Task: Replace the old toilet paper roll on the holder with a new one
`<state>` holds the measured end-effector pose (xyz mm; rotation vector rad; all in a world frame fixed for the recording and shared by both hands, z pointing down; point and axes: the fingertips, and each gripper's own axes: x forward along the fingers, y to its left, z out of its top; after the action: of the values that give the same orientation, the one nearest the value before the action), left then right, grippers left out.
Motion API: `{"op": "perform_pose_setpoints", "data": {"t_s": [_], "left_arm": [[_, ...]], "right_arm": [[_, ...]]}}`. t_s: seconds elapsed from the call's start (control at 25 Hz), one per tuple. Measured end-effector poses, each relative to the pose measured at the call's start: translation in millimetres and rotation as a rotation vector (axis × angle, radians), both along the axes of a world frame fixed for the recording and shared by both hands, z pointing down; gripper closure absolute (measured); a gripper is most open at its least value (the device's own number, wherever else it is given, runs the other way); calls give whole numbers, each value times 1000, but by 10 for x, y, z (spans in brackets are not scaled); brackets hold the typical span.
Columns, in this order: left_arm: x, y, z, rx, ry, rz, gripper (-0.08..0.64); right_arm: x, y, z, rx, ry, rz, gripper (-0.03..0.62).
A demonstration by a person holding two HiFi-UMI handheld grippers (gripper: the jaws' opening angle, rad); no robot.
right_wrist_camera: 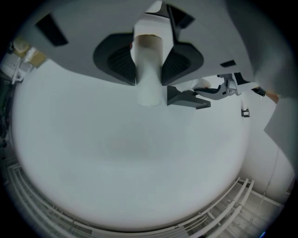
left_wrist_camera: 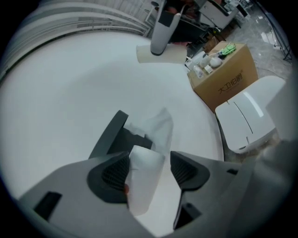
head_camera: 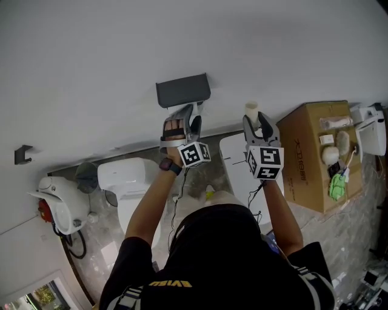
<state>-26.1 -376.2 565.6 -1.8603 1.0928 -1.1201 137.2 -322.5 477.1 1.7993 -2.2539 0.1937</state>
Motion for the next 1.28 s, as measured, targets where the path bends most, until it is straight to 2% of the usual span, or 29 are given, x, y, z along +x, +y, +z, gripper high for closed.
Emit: {"op": "perform_pose_setpoints", "data": {"t_s": [0.16,0.32,0.56,0.68,0.72,0.88,1.04,1.2,1.28], "left_arm": [[-60,73,78,-11,23,-11,276],[-83,243,-68,-35,143,-50,284],[-324,498,-498,-99,472,-162,301],[-535,647,-728,-109,615,-203,316],[-605,704,-806,-95,636,-206,321],[-926,1042,-983,-41,642,-215,336],[-1173,1238,-1105,-28,721,-250,382],[-1357,1472,-1110,-32,712,-271,410],[-1474,1574,-1133,-16,727,-292,419]], "right_arm": [[-18,10,-20,4,4,1,416],[-9,101,-32,3,-23,17,416],[-286,208,-94,27,-41,-29,416],[-408,262,-224,64,-15,-79,416],[-448,266,-279,80,3,-103,416],[-646,346,-415,113,57,-203,416],[-698,465,-514,122,49,-219,416],[-813,612,-578,124,7,-273,416],[-829,679,-611,131,16,-292,416]]}}
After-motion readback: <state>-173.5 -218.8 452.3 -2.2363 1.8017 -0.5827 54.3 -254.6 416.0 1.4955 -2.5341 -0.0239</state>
